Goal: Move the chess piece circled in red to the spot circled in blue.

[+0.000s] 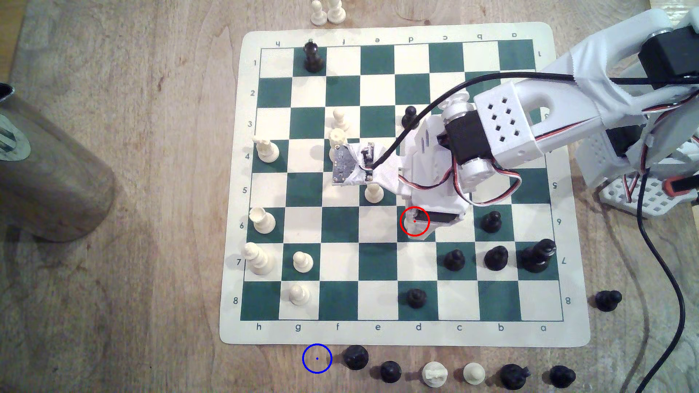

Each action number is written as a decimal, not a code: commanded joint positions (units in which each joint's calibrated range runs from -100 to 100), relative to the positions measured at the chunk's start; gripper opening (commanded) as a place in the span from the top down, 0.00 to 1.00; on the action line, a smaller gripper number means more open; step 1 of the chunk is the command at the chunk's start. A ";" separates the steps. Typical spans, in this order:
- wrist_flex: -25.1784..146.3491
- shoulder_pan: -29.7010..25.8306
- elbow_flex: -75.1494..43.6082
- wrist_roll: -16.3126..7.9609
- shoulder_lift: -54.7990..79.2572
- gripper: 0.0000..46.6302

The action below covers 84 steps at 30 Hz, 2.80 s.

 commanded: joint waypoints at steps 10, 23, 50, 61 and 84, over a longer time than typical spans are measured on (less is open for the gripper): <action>-0.50 -0.28 -4.11 -0.10 -0.40 0.71; -0.50 -0.36 -3.65 -0.10 0.19 0.67; 12.36 -3.09 -7.46 -0.10 -13.30 0.96; 19.89 -10.21 -40.73 -0.88 8.60 0.98; 13.91 -12.56 -70.38 -1.81 31.86 0.98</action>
